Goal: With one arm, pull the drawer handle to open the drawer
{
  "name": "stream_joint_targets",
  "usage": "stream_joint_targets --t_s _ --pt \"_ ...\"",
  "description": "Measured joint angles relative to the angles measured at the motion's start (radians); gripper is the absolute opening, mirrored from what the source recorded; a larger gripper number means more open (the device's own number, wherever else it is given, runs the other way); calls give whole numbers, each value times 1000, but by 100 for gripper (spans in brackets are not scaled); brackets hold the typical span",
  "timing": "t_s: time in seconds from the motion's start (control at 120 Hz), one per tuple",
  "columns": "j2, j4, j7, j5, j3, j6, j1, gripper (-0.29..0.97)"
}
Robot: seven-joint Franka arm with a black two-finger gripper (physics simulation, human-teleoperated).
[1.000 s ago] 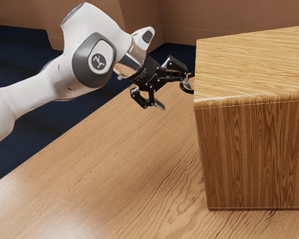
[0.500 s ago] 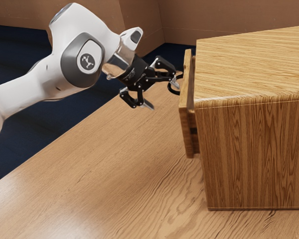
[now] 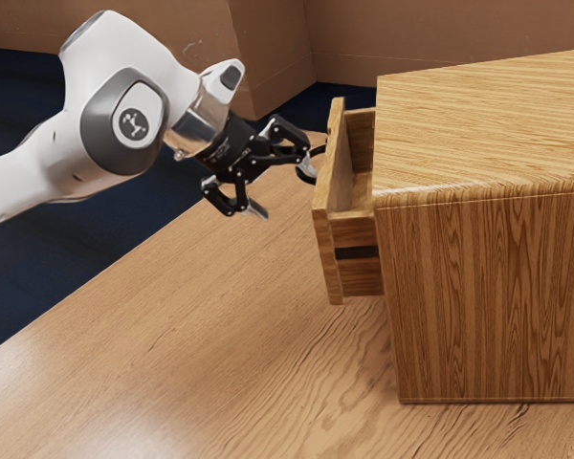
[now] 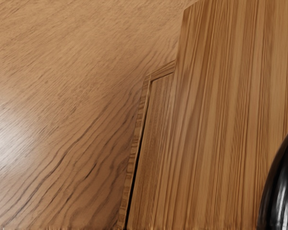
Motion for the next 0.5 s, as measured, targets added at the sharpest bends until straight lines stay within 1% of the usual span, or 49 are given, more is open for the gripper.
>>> stream_joint_targets --t_s 0.058,0.283,0.5 --pt "-12 -14 0 -1 -9 0 16 68" --pt "-59 -67 1 1 21 -6 21 68" --pt "-102 -111 0 27 73 -9 -12 68"
